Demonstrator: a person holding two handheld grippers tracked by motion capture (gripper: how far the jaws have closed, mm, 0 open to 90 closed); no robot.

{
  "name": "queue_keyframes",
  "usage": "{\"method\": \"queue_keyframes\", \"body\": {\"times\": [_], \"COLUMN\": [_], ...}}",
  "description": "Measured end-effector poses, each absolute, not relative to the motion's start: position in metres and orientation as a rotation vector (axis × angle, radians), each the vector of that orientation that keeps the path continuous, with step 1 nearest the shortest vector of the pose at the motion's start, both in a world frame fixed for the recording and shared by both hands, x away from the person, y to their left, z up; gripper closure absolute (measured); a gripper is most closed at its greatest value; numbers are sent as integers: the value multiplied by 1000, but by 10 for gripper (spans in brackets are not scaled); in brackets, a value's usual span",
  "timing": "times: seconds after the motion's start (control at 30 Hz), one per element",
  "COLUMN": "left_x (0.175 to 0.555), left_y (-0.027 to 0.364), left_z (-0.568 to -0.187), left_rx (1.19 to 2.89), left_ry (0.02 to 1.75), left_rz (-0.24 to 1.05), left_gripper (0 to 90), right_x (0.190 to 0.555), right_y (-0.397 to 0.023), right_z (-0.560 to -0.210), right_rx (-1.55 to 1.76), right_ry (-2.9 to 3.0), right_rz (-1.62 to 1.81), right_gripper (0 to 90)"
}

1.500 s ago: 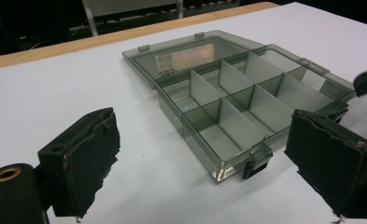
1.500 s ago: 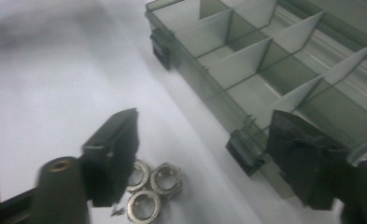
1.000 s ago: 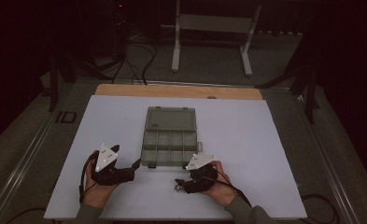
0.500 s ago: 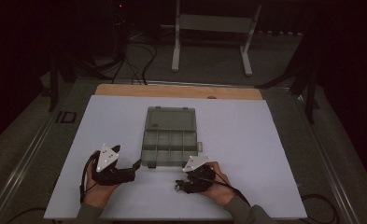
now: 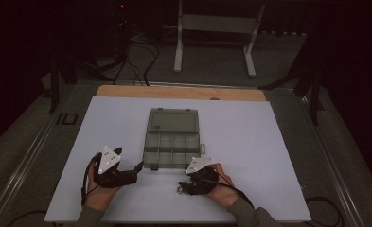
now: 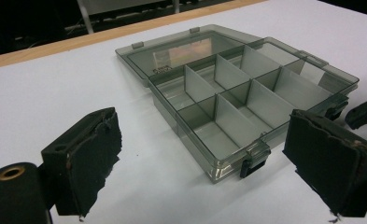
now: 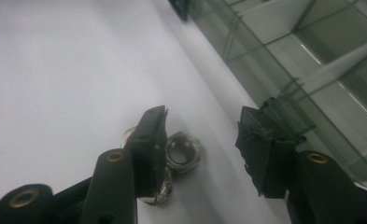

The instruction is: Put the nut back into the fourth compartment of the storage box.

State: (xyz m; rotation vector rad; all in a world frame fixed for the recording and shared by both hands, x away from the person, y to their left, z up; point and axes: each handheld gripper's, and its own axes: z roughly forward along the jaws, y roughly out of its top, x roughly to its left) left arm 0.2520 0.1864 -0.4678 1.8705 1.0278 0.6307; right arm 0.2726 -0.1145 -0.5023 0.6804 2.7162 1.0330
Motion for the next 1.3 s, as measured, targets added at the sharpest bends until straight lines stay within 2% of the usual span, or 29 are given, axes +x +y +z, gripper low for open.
{"method": "queue_keyframes", "body": {"times": [0.27, 0.4, 0.7, 1.3], "left_x": [252, 252, 252, 251], "left_y": [187, 186, 187, 188], "left_z": [-468, -468, -468, -468], "left_rx": [1867, 1870, 1870, 1862], "left_ry": [1029, 1028, 1028, 1034], "left_rz": [633, 632, 632, 633], "left_gripper": [107, 107, 108, 106], "right_x": [274, 275, 278, 284], "right_y": [-114, -114, -111, -112], "right_z": [-507, -506, -509, -506], "right_rx": [689, 697, 709, 686], "right_ry": [2728, 2735, 2773, 2827], "right_rz": [986, 982, 939, 871], "right_gripper": [547, 618, 678, 687]}}
